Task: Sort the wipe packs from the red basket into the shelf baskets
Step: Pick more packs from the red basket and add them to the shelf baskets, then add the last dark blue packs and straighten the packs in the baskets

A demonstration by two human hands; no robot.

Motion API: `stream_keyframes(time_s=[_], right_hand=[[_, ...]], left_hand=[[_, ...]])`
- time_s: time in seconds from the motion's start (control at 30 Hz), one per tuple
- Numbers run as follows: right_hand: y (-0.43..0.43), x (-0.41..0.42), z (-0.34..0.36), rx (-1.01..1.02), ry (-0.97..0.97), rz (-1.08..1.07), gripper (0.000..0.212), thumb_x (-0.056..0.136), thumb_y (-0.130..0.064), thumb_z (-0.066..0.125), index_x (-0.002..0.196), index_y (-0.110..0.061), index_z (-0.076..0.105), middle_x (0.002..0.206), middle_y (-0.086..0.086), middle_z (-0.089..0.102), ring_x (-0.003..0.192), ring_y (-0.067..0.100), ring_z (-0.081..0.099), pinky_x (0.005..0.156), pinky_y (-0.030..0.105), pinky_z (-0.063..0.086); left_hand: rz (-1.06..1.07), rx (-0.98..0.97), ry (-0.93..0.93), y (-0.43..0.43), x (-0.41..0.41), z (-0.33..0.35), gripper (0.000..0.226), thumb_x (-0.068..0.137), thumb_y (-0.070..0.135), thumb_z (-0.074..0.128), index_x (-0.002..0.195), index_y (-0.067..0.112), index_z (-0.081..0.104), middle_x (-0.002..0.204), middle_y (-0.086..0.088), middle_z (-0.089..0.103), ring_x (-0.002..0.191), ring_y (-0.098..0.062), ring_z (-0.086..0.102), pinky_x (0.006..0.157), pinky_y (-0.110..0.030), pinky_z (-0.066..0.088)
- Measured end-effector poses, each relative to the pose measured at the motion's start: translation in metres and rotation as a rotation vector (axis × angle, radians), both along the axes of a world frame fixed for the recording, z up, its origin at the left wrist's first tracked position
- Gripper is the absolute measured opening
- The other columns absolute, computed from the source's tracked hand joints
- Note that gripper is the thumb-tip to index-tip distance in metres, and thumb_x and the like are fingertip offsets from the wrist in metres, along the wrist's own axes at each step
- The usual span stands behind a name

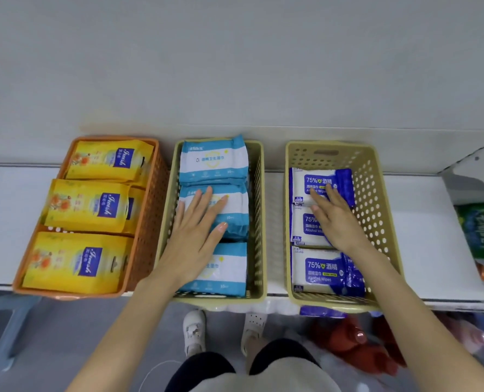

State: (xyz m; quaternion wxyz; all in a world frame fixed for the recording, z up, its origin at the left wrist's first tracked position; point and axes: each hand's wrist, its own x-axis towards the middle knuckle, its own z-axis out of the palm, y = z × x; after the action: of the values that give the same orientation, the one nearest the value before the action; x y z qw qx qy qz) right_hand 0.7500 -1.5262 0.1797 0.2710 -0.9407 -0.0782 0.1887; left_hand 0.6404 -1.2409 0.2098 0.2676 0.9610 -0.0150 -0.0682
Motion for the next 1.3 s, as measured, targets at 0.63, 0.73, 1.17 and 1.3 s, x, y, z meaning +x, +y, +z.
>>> stream_keyframes(time_s=[0.63, 0.73, 1.17, 1.3], right_hand=[[0.198, -0.231, 0.132, 0.793, -0.026, 0.007, 0.037, 0.084, -0.033, 0.059, 0.12, -0.038, 0.057, 0.119, -0.015, 0.062, 0.101, 0.0, 0.061, 0.085, 0.019, 0.05], [0.267, -0.278, 0.127, 0.789, 0.032, 0.174, 0.039, 0.085, -0.035, 0.06, 0.123, -0.034, 0.057, 0.121, -0.009, 0.061, 0.107, 0.003, 0.059, 0.093, 0.029, 0.05], [0.512, -0.42, 0.086, 0.568, 0.284, 0.901, 0.047, 0.087, -0.044, 0.06, 0.132, -0.038, 0.049, 0.125, -0.025, 0.05, 0.116, -0.006, 0.048, 0.096, 0.008, 0.037], [0.599, -0.431, 0.072, 0.538, 0.355, 1.0, 0.045, 0.088, -0.034, 0.061, 0.13, -0.043, 0.048, 0.126, -0.024, 0.05, 0.116, -0.009, 0.047, 0.095, 0.005, 0.036]], left_hand=[[0.793, -0.983, -0.313, 0.08, -0.229, 0.058, 0.043, 0.083, 0.056, 0.041, 0.111, 0.031, 0.062, 0.114, 0.013, 0.068, 0.111, -0.008, 0.061, 0.097, -0.033, 0.047], [0.931, -0.951, -0.396, 0.132, -0.298, 0.064, 0.044, 0.082, 0.057, 0.041, 0.111, 0.031, 0.061, 0.114, 0.012, 0.068, 0.111, -0.008, 0.062, 0.095, -0.033, 0.046], [1.719, -0.872, -0.66, 0.251, -0.501, 0.024, 0.033, 0.081, 0.048, 0.05, 0.104, 0.028, 0.062, 0.109, 0.002, 0.069, 0.107, -0.017, 0.064, 0.09, -0.026, 0.052], [1.853, -0.88, -0.695, 0.299, -0.514, 0.007, 0.02, 0.089, 0.039, 0.056, 0.103, 0.027, 0.062, 0.107, 0.001, 0.069, 0.105, -0.018, 0.065, 0.089, -0.029, 0.049]])
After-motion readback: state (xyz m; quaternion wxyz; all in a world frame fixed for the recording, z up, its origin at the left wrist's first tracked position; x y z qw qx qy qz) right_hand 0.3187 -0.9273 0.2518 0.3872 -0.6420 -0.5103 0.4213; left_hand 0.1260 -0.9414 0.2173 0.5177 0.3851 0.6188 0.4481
